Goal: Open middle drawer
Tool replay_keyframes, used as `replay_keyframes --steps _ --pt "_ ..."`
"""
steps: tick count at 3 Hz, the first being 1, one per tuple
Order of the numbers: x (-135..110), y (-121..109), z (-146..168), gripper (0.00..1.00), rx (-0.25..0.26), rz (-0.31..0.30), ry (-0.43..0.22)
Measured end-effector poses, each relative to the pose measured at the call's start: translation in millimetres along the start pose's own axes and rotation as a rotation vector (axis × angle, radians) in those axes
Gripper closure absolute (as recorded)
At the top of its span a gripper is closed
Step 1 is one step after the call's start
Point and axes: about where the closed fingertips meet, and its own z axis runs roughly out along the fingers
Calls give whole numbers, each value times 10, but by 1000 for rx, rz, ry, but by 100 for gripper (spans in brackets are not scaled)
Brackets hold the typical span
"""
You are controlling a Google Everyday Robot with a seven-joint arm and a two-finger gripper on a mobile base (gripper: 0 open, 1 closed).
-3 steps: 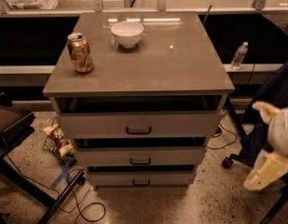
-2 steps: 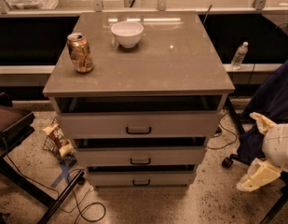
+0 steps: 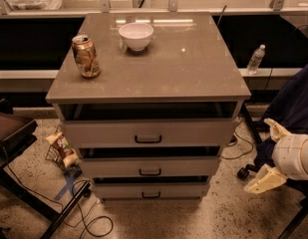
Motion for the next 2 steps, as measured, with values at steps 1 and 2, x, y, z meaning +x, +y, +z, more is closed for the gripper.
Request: replay_keyframes --steps 1,2 --pt "64 293 307 0 -18 -13 74" --pt "239 682 798 0 -51 -12 111"
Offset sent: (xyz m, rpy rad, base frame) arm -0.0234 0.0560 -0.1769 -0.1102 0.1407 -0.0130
